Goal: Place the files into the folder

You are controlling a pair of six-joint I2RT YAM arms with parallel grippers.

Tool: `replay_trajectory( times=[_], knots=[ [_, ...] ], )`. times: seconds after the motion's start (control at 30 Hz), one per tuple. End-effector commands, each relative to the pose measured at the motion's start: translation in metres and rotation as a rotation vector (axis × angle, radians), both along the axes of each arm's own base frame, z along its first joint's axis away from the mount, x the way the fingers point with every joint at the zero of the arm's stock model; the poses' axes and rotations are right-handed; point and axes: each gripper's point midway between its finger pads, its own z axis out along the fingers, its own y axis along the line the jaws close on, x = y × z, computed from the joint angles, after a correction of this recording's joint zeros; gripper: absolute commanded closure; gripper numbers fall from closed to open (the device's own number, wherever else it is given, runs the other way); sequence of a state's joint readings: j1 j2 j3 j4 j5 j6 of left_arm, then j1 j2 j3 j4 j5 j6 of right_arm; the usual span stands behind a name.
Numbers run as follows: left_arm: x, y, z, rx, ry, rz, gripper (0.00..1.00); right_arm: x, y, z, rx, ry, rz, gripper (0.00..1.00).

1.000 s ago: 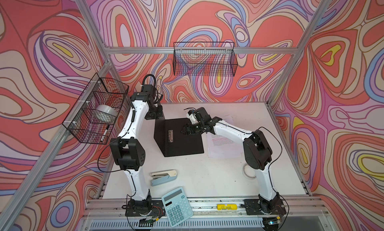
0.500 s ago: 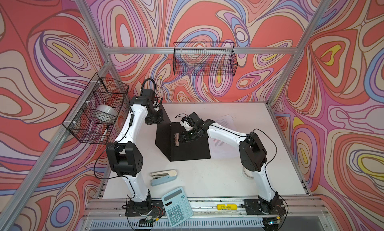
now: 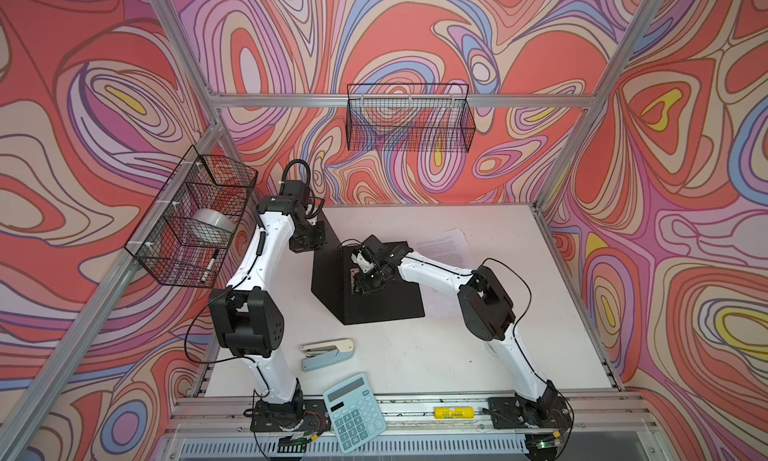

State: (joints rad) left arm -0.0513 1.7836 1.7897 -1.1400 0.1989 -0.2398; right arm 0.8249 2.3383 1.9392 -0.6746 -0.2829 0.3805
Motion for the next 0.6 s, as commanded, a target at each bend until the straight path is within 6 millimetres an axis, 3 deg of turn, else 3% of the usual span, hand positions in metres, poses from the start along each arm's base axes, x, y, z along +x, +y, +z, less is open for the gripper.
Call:
replay_trajectory(
  times=[0.0, 0.57],
  knots=[
    [-0.014, -0.001, 0.0, -0.014, 0.033, 0.001, 1.0, 0.003, 0.005, -0.005, -0.011, -0.005, 0.0, 0.66],
    [-0.014, -0.004, 0.002, -0.023, 0.034, -0.012, 1.0, 0.009, 0.014, -0.022, -0.025, 0.022, -0.002, 0.79]
  ],
)
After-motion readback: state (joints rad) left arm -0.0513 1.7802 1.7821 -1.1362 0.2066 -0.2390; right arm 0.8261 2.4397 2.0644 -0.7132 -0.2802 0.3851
